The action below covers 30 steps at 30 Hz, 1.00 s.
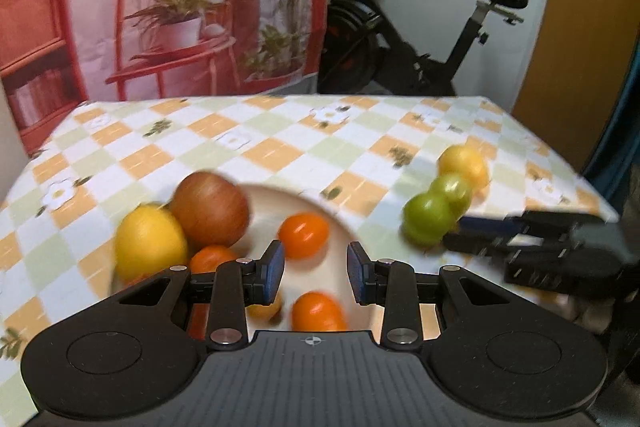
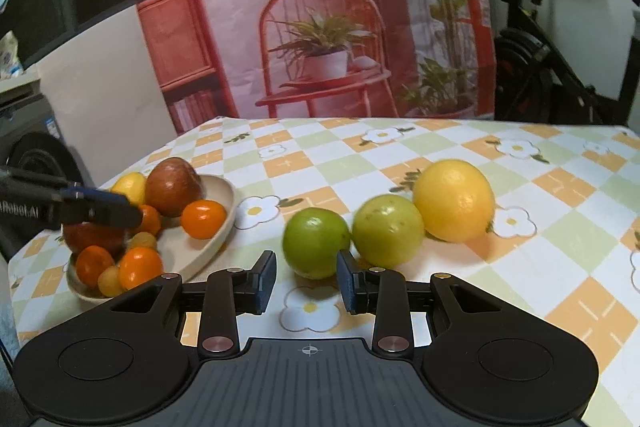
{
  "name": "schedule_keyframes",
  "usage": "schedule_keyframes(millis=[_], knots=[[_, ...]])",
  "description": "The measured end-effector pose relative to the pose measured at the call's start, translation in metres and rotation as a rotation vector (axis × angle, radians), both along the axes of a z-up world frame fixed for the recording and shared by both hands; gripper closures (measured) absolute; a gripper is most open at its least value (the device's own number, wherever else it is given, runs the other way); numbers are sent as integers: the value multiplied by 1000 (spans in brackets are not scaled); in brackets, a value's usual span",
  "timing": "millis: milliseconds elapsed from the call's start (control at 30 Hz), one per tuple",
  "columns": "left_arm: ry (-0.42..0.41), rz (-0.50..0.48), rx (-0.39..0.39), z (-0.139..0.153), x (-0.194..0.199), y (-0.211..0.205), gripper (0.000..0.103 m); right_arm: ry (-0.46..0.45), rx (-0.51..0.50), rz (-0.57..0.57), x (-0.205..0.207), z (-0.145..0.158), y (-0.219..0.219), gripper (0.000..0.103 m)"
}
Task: Organize fruits
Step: 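Grasp a green lime with the left tool while the right tool reaches a large green fruit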
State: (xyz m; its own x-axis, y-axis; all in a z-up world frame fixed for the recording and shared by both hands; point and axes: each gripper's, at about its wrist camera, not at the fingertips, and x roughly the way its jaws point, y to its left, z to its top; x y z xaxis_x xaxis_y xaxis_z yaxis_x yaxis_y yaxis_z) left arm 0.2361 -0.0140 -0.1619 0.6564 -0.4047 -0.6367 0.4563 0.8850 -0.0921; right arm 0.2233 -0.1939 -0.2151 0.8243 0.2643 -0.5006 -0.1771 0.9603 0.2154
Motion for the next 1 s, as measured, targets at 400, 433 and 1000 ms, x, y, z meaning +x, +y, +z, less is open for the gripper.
schedule_keyframes(millis=[400,433,1000], knots=[[65,-57,-46,-2,26,-50,67,17,31,-6,2,-5,-5,69],[70,-60,-43,-4,27,-52,67,17,29,-5,3,-5,-5,69],[150,-134,-22,-27,44,-97,49,12,46,-126,-21,-4,-62,69]])
